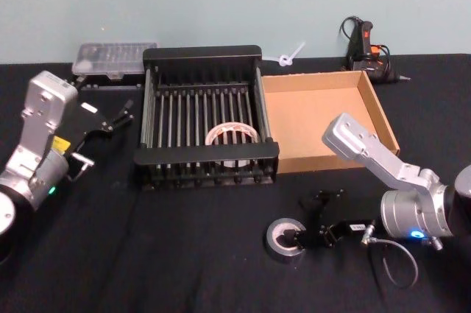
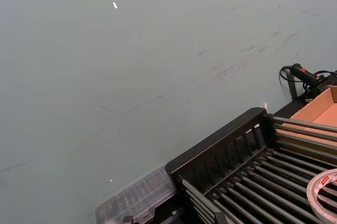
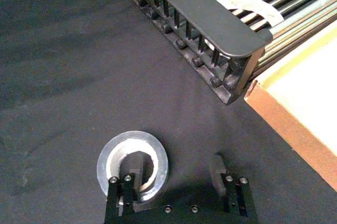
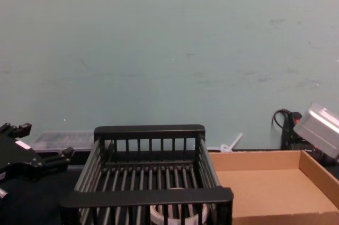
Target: Pick up the white tape and place it into the black box , Pick up the silver tape and place it into the brown box.
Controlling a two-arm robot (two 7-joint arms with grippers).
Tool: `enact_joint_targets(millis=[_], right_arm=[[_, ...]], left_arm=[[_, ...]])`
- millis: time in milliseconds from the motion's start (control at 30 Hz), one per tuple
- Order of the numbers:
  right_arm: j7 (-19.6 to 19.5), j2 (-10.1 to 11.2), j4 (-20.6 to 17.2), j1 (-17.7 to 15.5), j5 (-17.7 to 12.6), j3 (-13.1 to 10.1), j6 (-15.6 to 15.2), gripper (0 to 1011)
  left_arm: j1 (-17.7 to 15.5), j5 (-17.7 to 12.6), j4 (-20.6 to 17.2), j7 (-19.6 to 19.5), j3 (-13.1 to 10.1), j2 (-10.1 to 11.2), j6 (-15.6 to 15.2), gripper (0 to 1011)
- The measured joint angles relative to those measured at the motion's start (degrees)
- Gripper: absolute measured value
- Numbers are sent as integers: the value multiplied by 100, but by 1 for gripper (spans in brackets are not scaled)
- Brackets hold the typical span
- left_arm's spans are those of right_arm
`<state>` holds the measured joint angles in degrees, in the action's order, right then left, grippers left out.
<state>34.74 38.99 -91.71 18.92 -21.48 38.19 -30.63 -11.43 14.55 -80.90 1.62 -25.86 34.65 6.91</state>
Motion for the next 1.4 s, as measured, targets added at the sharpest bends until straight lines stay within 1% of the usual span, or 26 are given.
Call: enact_joint_targets(millis=[100,267,300,333,367,400,433,467,533,633,667,733,800,1200,1400], right_arm=[[0,1,-1,-1,0,-1,1,761],[-1,2,-4,-2,-1,-4,3,625],[-1,2,-4,-2,-1,-4,4,567],[-2,2,-4,-2,-2,-4,5,567],[-2,2,-4,-1,-2,-4,5,504],[-2,2,-4,-1,-2,-4,5,504],[-3,2,-4,-1,-3,-4,6,446],[-3,2,-4,-2,-3,-4,7,446],[-3,2,-4,-2,-4,-4,7,361],[-3,2,-4,-2,-6,-4,7,279],[-4,2,-4,-2,-6,-4,7,222],[-4,2,-4,-2,-7,-4,7,182],[-4,2,-4,-2,-8,-4,7,170],[-4,2,-4,-2,-9,-4,7,170],[-47,13,-59,-63,-101,-113,9,170]], left_arm=[[0,0,0,0,0,0,0,1001],[0,0,0,0,0,0,0,1001],[0,0,0,0,0,0,0,1001],[0,0,0,0,0,0,0,1001],[0,0,0,0,0,0,0,1001],[0,0,0,0,0,0,0,1001],[0,0,0,0,0,0,0,1001],[0,0,0,0,0,0,0,1001],[0,0,0,0,0,0,0,1001],[0,0,0,0,0,0,0,1001],[0,0,0,0,0,0,0,1001],[0,0,0,0,0,0,0,1001],[0,0,0,0,0,0,0,1001],[0,0,0,0,0,0,0,1001],[0,0,0,0,0,0,0,1001]])
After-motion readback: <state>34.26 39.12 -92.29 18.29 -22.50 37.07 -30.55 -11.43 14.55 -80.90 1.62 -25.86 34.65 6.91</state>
